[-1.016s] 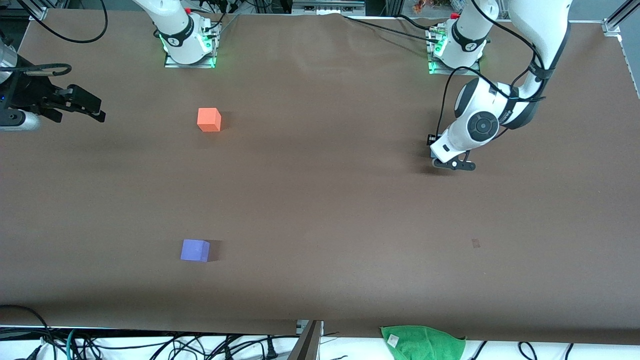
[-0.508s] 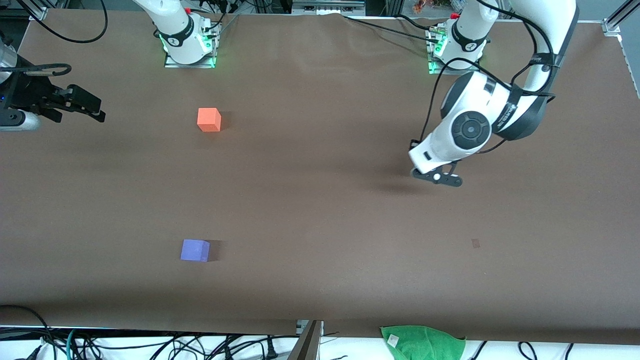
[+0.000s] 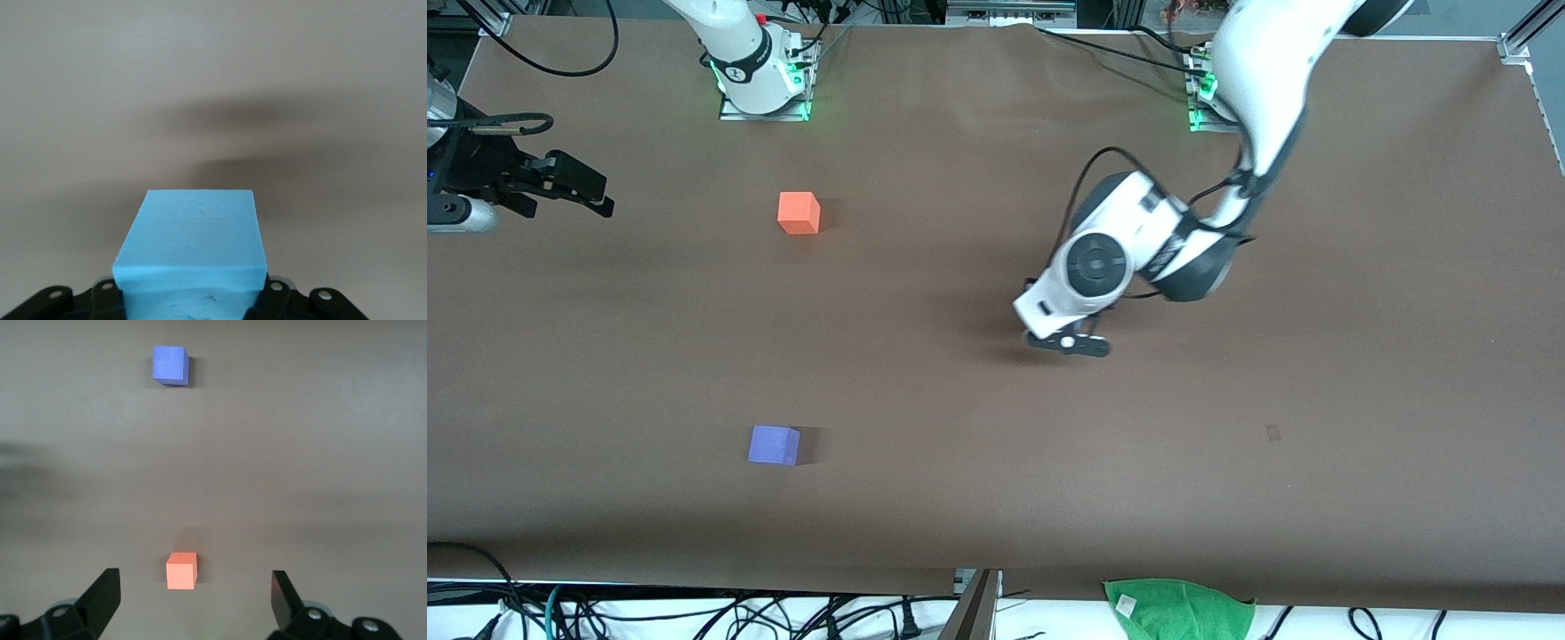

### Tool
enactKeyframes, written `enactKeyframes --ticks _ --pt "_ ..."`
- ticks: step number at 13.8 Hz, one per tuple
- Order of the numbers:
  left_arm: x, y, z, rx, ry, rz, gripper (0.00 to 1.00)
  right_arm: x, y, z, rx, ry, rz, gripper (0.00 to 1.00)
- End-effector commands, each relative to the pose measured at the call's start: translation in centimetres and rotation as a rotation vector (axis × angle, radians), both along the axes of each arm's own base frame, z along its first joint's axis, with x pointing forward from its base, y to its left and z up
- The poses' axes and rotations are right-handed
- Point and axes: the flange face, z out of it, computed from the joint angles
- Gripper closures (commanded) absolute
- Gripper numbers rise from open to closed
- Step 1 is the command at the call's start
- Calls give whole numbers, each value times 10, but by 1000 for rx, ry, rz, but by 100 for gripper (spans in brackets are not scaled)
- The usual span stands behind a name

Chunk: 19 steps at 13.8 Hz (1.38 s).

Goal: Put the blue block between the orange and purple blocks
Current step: 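Carry the blue cube with the left gripper to mid-table and release it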

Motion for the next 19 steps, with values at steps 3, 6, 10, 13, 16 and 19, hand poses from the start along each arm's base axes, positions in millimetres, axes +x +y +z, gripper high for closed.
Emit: enactKeyframes --ticks 3,6,10,13,16,19 --pt "-3 -41 -56 -49 -44 29 87 13 -4 -9 -9 9 13 0" --pt "-17 -53 -74 -8 -58 -17 82 16 -4 -12 -10 18 14 0" --pt "-18 -53 -75 1 -67 -33 1 15 -1 -13 -8 28 2 0" --pt "-6 -42 -55 0 -79 -9 0 24 -3 -32 -3 48 12 0" --pt "14 -2 16 57 -55 18 0 38 -1 -63 -14 99 14 0" --pt "37 55 105 77 -102 90 0 55 0 -113 -17 182 19 0"
